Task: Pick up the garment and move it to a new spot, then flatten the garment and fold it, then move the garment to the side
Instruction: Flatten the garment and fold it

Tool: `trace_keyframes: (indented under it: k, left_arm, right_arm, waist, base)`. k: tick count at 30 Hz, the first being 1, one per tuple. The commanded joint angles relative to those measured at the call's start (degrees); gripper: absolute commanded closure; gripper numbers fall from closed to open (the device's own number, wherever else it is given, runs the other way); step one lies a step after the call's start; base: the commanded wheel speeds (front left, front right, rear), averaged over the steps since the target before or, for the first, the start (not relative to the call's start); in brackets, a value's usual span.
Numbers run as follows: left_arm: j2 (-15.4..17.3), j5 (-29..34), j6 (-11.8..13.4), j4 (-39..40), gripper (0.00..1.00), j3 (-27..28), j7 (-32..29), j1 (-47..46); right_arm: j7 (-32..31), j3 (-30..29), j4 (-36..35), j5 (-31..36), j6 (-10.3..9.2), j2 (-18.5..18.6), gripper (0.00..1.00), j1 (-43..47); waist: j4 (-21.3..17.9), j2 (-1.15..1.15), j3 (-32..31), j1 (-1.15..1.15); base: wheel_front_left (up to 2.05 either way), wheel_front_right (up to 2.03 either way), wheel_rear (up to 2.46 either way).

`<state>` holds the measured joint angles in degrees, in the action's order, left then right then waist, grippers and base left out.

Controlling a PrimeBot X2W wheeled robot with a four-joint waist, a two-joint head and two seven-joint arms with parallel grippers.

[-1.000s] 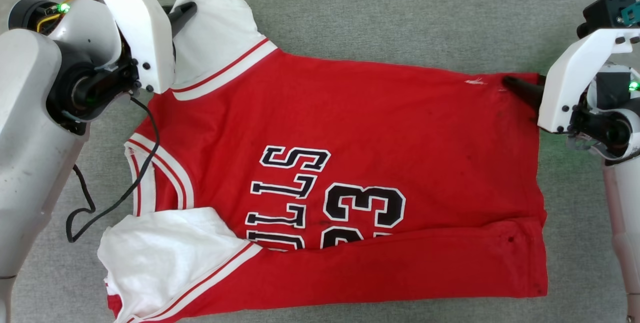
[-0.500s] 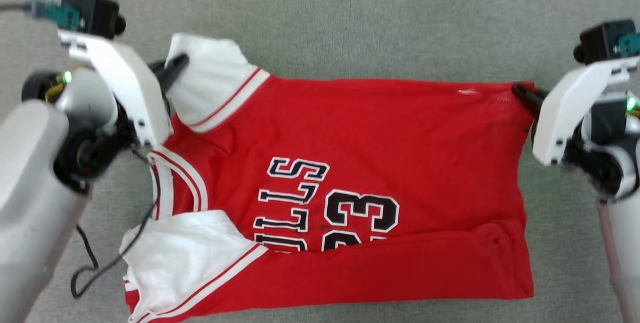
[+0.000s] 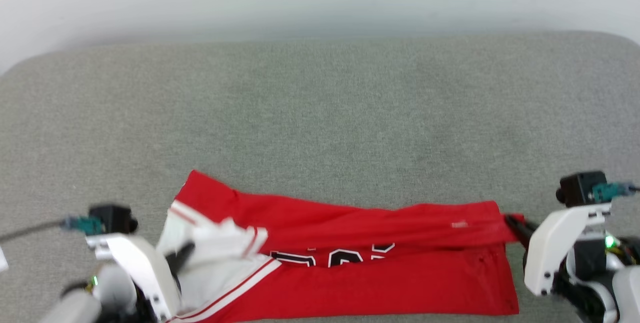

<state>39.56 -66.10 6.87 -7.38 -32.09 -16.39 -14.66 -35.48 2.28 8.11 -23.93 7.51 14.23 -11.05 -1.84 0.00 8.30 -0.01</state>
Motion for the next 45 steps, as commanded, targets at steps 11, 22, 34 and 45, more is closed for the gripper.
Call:
trace_keyframes:
  k: [11, 22, 34, 45]
  left_arm:
    - [-7.2, -2.2, 1.2, -5.1, 0.0, -1.1, 6.7, 8.8]
    - [-8.2, 7.0, 5.5, 0.2, 0.0, 2.6, 24.0, 7.4]
    - [-7.6, 21.1, 13.0, 9.8, 0.0, 6.6, 31.4, 8.3]
    - [-9.7, 28.3, 12.3, 16.1, 0.0, 9.0, 31.6, 9.2]
  right_arm:
    - [6.5, -1.2, 3.6, -1.1, -0.04, -3.6, 0.0, 10.0]
    - [9.5, -4.5, -4.6, -0.6, -0.04, -2.1, 0.0, 10.5]
    - [-8.8, -8.6, -6.5, -0.4, -0.04, 0.7, 0.0, 8.8]
    - [-11.5, -8.2, 1.7, -1.1, -0.04, -2.7, 0.0, 7.0]
  waist:
    - [-0.4, 0.0, -3.1, 0.01]
    - [-2.0, 0.0, -6.6, 0.01]
    - [0.9, 0.0, -7.6, 0.01]
    - [5.7, 0.0, -3.1, 0.01]
  base:
    - [0.0, 0.0, 0.0]
    - [0.0, 0.0, 0.0]
    - [0.0, 0.0, 0.0]
    - [0.0, 0.0, 0.0]
